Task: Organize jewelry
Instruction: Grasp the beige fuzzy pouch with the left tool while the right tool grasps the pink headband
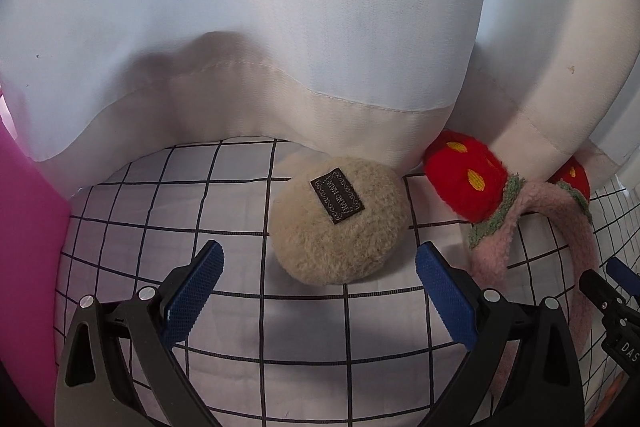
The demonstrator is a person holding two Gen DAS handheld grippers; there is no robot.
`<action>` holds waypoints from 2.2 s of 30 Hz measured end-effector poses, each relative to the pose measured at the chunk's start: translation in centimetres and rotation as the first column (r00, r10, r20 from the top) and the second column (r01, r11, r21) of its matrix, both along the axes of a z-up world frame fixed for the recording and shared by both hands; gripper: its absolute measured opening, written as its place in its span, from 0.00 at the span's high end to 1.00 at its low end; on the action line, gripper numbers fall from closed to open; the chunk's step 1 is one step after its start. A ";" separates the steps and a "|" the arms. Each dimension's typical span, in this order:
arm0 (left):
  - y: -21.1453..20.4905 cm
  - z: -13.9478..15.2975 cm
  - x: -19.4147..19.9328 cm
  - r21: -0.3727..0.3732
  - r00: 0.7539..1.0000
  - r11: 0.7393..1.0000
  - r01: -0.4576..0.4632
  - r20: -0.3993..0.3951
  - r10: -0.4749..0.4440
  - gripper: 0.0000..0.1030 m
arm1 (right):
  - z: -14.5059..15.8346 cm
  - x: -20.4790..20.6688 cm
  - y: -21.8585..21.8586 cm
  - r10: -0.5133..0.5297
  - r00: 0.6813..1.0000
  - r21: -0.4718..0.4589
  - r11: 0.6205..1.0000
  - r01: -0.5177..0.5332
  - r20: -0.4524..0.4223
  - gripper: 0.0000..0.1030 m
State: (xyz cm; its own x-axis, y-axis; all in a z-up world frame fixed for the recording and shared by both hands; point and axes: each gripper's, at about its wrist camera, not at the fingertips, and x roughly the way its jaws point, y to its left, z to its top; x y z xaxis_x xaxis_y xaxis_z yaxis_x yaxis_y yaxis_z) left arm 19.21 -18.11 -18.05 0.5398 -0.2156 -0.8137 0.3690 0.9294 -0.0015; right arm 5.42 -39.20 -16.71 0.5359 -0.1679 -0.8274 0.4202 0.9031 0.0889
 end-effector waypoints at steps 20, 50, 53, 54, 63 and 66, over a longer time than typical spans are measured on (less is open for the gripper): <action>-1.9 -2.5 2.1 0.022 1.000 1.000 -0.010 -0.011 0.010 0.08 | -2.0 2.9 -0.2 0.010 0.999 -0.031 0.999 -0.012 -0.035 0.29; -1.7 -4.3 2.0 -0.018 1.000 1.000 -0.005 0.028 0.005 0.38 | -1.9 5.5 1.7 0.084 0.996 -0.107 0.991 -0.086 -0.017 0.81; -1.4 -4.3 1.5 -0.019 1.000 1.000 -0.006 0.029 0.007 0.43 | -1.8 5.6 2.0 0.086 0.996 -0.112 0.990 -0.087 -0.018 0.89; -1.2 -4.3 1.3 -0.019 1.000 1.000 -0.005 0.030 0.006 0.45 | -1.8 5.5 1.9 0.087 0.996 -0.105 0.991 -0.088 -0.013 0.90; 0.0 -4.0 -1.4 -0.031 0.999 0.999 -0.017 0.030 0.018 0.46 | -1.0 3.2 2.3 0.096 0.995 -0.076 0.993 -0.093 0.038 0.91; 0.7 -3.5 -2.6 -0.040 0.999 0.999 -0.018 0.043 0.020 0.46 | -0.2 2.0 2.5 0.096 0.993 -0.076 0.993 -0.091 0.063 0.91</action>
State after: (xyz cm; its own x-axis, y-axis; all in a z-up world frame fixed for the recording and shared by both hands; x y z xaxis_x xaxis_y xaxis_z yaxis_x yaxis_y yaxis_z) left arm 16.62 -17.44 -21.50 0.5786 -0.2365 -0.7806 0.3517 0.9358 -0.0229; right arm 7.43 -36.74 -16.96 0.6057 -0.1726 -0.7768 0.3286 0.9433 0.0467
